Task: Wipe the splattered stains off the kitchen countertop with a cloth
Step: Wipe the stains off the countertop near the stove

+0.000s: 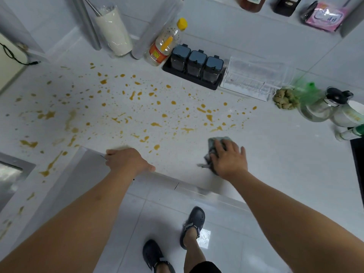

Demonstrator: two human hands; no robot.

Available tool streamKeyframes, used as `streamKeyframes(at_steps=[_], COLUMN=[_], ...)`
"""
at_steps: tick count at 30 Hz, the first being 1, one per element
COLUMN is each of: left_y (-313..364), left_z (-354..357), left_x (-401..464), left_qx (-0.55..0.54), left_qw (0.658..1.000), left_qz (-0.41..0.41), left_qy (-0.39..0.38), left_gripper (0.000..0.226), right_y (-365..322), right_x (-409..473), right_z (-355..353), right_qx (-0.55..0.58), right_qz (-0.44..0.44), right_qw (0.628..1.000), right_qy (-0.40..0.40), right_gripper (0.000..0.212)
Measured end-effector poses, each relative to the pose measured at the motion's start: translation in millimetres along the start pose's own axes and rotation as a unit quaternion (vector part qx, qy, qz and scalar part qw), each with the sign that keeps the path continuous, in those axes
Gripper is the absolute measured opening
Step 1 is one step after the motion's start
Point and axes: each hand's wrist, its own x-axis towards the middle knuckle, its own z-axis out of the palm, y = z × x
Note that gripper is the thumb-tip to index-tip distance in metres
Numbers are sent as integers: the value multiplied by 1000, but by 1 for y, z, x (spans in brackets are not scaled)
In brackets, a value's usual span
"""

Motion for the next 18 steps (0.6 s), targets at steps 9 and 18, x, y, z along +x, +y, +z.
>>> streamKeyframes(at_steps=[9, 18], left_y=[4, 6], left_z=[2, 1], left_x=[12, 17], left_qx=[-10, 17], left_qw=[999, 999], left_qz=[-30, -34], left_qy=[-16, -25], left_gripper=[154, 143], right_y=[-41, -57], right_x=[1, -26], right_z=[2, 18], right_qx=[61, -10], right_qz=[52, -66], right_qw=[997, 998], right_qy=[20, 5], right_gripper=[74, 65])
